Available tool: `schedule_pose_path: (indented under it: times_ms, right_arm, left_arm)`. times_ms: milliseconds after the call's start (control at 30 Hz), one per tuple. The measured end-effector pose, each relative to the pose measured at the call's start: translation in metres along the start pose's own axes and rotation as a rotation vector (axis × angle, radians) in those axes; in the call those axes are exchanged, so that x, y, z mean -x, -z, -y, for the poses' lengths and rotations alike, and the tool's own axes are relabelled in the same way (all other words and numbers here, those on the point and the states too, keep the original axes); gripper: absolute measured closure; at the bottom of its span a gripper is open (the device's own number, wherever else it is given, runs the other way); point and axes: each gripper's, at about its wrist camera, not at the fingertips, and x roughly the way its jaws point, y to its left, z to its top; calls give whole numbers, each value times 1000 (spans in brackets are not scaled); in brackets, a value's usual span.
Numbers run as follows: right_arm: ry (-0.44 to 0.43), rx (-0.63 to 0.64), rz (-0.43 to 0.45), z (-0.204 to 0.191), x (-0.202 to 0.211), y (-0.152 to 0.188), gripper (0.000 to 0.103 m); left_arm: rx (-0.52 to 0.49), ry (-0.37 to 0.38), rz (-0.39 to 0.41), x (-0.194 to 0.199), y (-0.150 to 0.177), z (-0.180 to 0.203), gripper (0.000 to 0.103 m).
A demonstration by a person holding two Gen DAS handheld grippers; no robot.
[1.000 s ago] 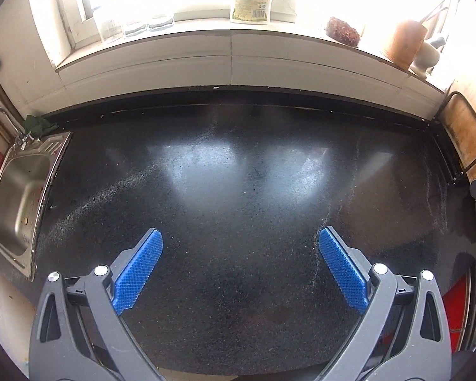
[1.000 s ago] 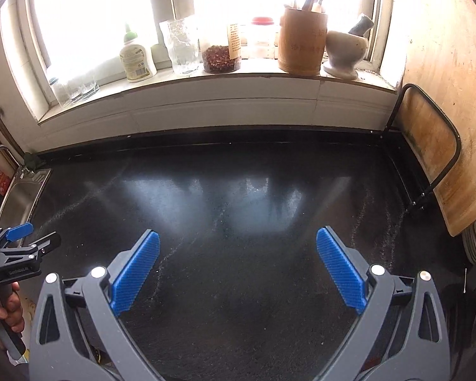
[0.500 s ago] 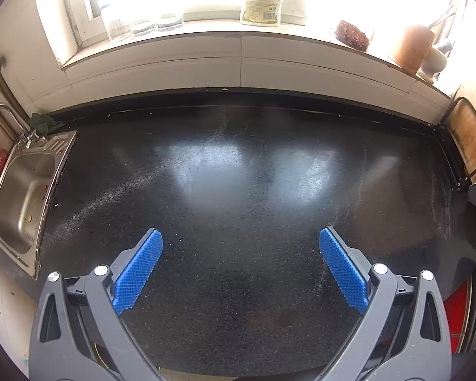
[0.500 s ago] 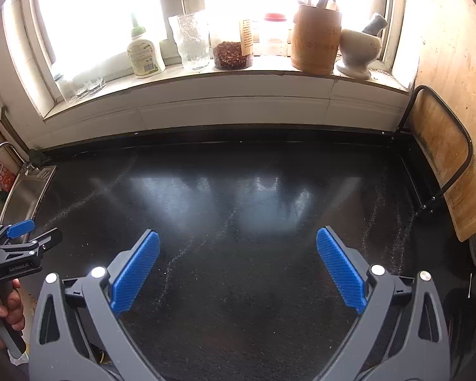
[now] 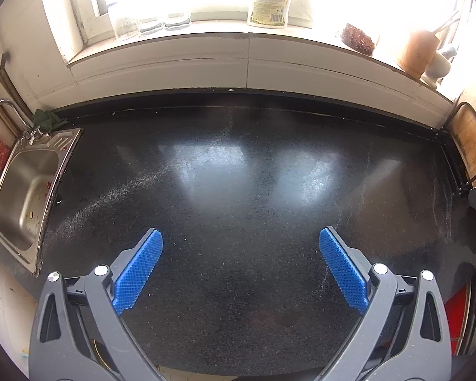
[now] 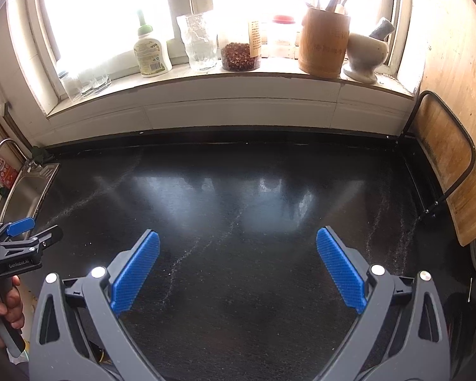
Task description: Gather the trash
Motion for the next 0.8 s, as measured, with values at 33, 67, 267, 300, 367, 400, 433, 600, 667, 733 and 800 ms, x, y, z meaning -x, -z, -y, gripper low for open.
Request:
schedule_pose_path:
  times_ms: [33,67,267,300,367,400,433,600,667,733,800]
  right_arm:
    - [1,1,0,0,0,0,7]
    - [2,2,1,0,1,0,7]
    - [7,1,3,3,2,-1,7]
    - [6,-1,2,3,3,-1,7]
    - [8,-3,4,3,4,-1,7]
    - [7,-3,5,4,4,0,7]
    - [7,-4,6,4,4,0,7]
    - [9,-5,6,4,5,0,7]
    - [9,-4,6,3,5,1,7]
    - [9,-8,6,3,6,2,7]
    - [8,-7,7,3,6,1,7]
  left_arm:
    - [0,1,0,0,1,0,7]
    - [0,3,-1,0,1,1,7]
    - [2,8,-2,0,2,3,7]
    - [1,9,-2,-1,2,4,7]
    - [-2,10,-4,-1,2,5,7]
    - [-2,12,-5,-1,2,5,7]
    - [-3,12,-5,-1,2,5,7]
    - [-9,16,-5,-1,2,6,7]
    - [-8,16,-5,-1,3,7,7]
    - [-7,17,-5,-1,3,6,7]
    - [-6,16,-6,0,3,7,7]
